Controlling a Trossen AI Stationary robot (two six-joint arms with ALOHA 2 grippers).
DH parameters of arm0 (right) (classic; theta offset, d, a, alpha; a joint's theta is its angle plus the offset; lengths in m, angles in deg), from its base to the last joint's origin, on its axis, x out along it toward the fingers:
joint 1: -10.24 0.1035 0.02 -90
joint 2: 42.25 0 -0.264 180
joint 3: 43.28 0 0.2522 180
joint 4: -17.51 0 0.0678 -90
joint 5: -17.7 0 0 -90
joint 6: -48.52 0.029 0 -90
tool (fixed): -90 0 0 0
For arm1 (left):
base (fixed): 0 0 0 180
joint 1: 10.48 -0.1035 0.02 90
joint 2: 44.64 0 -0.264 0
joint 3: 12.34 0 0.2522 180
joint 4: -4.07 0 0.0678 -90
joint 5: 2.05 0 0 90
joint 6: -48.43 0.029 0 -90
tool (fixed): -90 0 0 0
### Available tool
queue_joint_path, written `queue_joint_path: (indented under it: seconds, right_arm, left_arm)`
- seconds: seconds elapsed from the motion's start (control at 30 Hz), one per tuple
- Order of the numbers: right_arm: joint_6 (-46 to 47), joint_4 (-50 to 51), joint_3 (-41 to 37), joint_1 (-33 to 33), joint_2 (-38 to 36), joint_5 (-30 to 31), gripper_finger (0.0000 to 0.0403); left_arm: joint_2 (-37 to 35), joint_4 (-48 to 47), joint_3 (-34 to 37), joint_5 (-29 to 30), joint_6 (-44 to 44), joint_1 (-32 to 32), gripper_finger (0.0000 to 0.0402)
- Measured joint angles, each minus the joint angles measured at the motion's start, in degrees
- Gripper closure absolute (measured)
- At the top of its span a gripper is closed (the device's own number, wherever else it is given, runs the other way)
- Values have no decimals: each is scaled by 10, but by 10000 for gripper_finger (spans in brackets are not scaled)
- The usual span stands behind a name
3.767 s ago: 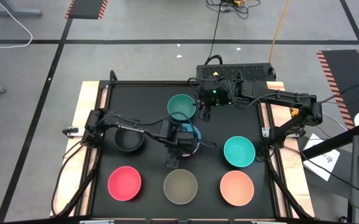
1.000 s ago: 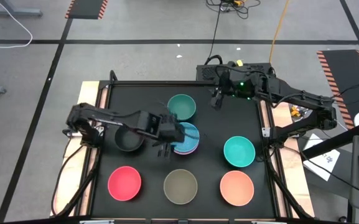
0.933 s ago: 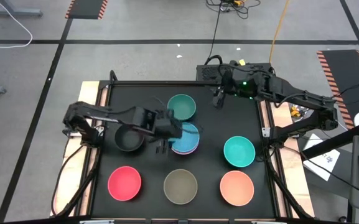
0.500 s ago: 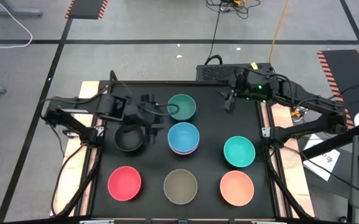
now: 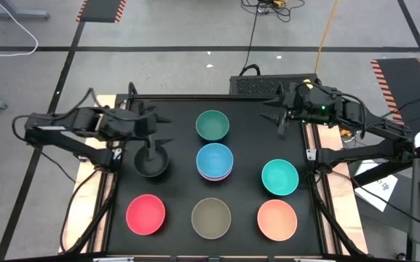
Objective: Nest bowls inside each other
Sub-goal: Stack the light green bowl on top of the light blue bowl
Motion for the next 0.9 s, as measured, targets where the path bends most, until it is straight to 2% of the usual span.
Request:
queue_joint_path:
  seconds: [0.13, 0.27, 0.47, 0.7, 0.9]
  right_arm:
    - [0, -17, -19, 0, 1, -4, 216]
    - [0, -8, -38, 12, -6, -32, 216]
    - [1, 87, -48, 46, -48, -45, 216]
    - [89, 247, -49, 88, -54, -81, 216]
    - [158, 248, -55, 137, -16, -120, 216]
  left_arm:
    - [-24, 8, 49, 4, -12, -10, 121]
    - [-29, 18, 84, -20, 3, -5, 122]
    - [-51, 53, 111, -29, 31, 10, 122]
    - [-82, 55, 116, -28, 42, 10, 122]
    - [-97, 56, 116, -28, 48, 10, 122]
